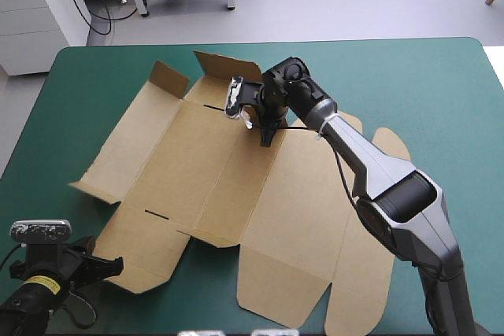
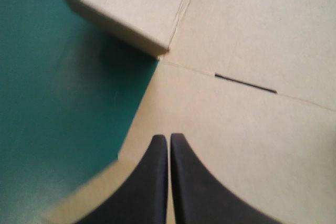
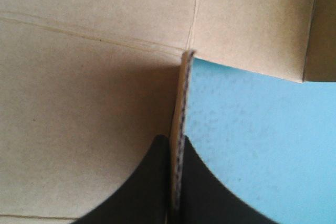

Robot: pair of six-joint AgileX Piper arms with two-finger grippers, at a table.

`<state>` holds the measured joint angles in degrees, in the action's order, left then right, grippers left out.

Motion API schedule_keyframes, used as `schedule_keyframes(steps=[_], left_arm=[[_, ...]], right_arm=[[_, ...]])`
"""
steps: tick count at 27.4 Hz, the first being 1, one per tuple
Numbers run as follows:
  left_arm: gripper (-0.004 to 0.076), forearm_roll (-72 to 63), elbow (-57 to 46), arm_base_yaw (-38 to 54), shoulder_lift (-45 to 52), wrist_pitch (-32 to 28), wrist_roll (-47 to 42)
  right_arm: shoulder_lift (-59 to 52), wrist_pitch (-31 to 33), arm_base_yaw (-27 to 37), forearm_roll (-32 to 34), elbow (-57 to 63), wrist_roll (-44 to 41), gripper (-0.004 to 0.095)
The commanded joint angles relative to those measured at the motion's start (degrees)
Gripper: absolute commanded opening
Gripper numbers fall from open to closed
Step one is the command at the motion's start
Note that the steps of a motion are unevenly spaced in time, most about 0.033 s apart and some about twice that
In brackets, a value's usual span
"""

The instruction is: Fold the box

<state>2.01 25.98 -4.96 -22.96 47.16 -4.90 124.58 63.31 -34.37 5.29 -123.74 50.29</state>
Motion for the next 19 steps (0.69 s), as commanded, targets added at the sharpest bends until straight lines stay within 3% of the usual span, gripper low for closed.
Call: schedule_keyframes(steps=[1,7,19], left_arm=[[-0.0008,-0.22,1.4,0.01,-0.45,-3.34,-0.46],[-0.0008,-0.31,1.4,0.01,-0.45,-3.24,-0.46],[-0.0008,-0.31,1.4,0.01,-0.45,-3.24,-0.46]], right_arm=[[-3.62,-3.24,-1.93,-4.57,-2.13,9.43,-0.0022],[-2.54,-6.28,-4.23,-6.85,-2.13,12.15,-0.0021],[1.03,-5.34,-4.6,-14.5,-1.52,14.26,-0.0021]])
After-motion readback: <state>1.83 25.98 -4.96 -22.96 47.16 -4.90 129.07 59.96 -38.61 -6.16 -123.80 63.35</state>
